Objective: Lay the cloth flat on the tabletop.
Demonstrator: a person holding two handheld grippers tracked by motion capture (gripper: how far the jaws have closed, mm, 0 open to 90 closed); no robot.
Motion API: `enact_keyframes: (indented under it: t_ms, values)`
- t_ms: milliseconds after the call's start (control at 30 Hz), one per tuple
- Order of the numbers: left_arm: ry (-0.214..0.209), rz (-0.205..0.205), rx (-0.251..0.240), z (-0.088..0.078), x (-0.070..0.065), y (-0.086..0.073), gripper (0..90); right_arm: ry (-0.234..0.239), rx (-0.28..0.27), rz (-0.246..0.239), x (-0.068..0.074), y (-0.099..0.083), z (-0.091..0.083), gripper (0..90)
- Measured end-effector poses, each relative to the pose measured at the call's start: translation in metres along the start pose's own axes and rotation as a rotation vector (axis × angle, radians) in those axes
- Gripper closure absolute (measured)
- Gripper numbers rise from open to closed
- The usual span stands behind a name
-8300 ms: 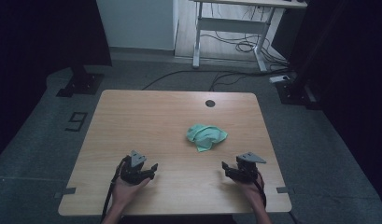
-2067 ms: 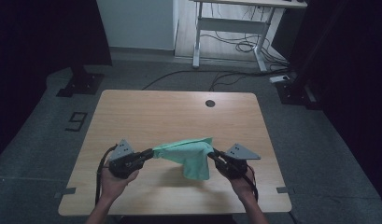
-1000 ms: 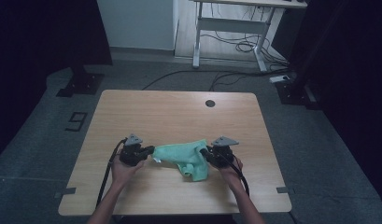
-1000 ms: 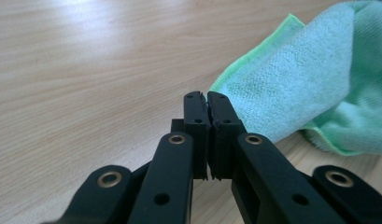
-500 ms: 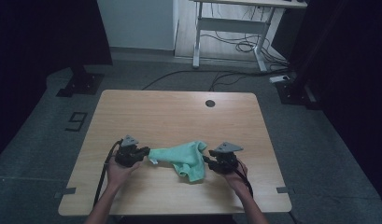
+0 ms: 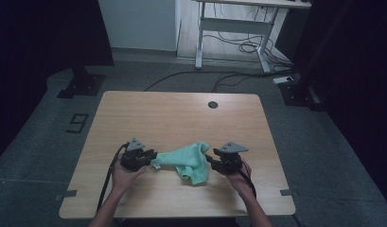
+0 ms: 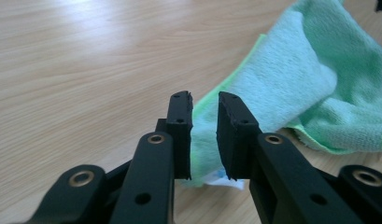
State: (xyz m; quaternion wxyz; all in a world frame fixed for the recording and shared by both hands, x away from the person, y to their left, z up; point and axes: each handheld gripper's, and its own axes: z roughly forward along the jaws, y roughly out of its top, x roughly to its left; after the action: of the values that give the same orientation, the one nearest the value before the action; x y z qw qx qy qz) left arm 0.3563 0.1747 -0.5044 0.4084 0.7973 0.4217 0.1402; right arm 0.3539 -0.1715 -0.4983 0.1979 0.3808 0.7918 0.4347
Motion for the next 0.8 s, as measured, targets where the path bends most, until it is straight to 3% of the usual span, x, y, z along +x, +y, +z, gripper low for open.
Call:
enact_keyframes:
  t_ms: [200,467,600,667,800]
  values:
    - [-0.014,0.013,0.046,0.016,-0.006,-0.003,71.2,0.017,-0.003,-0.001,0.009,-0.001,0.005,53.4]
    - [-0.022,0.012,0.082,0.029,-0.008,-0.01,71.2,0.043,-0.021,0.013,0.019,-0.013,-0.008,51.9]
    - [-0.022,0.013,0.087,0.032,-0.009,-0.011,71.4,0.046,0.013,0.009,0.027,-0.022,-0.006,50.3]
    - [-0.022,0.014,0.088,0.033,-0.01,-0.012,71.5,0.026,0.042,0.004,0.029,-0.026,-0.001,49.7]
    - [-0.023,0.021,0.099,0.035,-0.011,-0.014,72.2,0.035,0.086,0.026,0.03,-0.035,0.008,52.2]
